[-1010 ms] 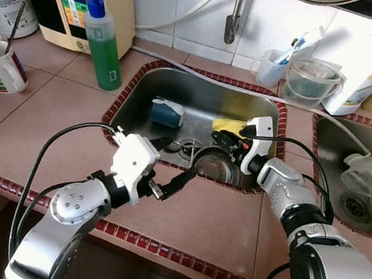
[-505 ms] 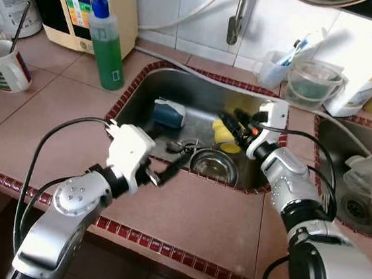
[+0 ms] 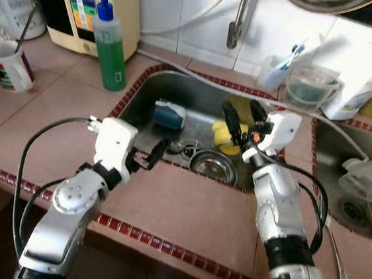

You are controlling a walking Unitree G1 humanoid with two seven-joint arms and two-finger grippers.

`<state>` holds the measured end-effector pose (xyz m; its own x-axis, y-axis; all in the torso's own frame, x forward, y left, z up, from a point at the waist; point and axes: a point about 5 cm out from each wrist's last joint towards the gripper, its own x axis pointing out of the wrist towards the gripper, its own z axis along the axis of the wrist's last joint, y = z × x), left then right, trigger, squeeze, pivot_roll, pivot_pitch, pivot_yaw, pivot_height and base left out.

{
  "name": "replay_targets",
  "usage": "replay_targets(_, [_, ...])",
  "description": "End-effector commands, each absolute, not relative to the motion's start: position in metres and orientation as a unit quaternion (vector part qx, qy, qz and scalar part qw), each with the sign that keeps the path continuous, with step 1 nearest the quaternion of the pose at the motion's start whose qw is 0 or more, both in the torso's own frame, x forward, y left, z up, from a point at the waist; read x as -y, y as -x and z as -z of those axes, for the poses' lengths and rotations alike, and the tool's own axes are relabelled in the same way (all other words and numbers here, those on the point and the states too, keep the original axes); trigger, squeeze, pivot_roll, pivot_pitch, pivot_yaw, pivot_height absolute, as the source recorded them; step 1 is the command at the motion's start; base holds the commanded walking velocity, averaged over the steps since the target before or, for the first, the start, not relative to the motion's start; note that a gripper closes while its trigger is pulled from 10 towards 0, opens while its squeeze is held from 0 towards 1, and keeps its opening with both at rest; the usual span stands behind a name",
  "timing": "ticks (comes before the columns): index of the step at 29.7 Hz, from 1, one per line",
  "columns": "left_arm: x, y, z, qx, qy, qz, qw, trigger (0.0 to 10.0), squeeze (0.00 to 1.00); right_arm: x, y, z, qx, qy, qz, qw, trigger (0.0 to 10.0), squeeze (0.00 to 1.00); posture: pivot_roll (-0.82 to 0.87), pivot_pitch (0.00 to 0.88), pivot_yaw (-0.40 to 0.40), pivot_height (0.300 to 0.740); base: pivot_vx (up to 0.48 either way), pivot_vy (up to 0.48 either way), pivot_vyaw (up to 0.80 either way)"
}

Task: Kitchen organization

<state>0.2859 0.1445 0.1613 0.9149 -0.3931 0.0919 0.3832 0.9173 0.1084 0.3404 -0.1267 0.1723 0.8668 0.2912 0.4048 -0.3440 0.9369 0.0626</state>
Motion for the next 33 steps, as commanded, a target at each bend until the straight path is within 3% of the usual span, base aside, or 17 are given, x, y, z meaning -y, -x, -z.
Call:
replay_targets(1, [-0.152,-0.289,-0.162,0.062,-0.041,0.175,0.982,10.0,0.00,0.128,-0.336,-0.180,0.221,-0.046,-0.152,0.962,10.0,1.00,-0.04,0.009,-0.025,0.740,0.000,0.000,0.00])
replay_targets(16, [-0.165,-0.301,-0.164,0.104,-0.004,0.141,0.985,10.0,0.00,0.135,-0.313,-0.161,0.200,0.000,-0.070,0.977,10.0,0.98,-0.07,0.000,0.006,0.740,0.000,0.000,0.00])
replay_targets(17, [-0.165,-0.300,-0.162,0.104,-0.005,0.138,0.985,10.0,0.00,0.135,-0.313,-0.161,0.201,-0.001,-0.067,0.977,10.0,0.42,-0.07,0.000,0.005,0.740,0.000,0.000,0.00])
replay_targets(18, [-0.165,-0.300,-0.160,0.105,-0.004,0.135,0.985,10.0,0.00,0.136,-0.312,-0.159,0.200,0.005,-0.063,0.978,10.0,0.00,-0.07,0.000,0.005,0.740,0.000,0.000,0.00])
replay_targets(25, [-0.163,-0.296,-0.151,0.106,0.002,0.135,0.985,10.0,0.00,0.138,-0.310,-0.152,0.187,0.020,-0.056,0.981,10.0,0.00,-0.07,0.000,0.003,0.740,0.000,0.000,0.00])
replay_targets(33, [-0.164,-0.298,-0.155,0.115,0.016,0.141,0.983,10.0,0.00,0.134,-0.313,-0.152,0.182,0.028,-0.071,0.980,10.0,0.00,-0.06,0.000,-0.007,0.740,0.000,-0.389,0.00])
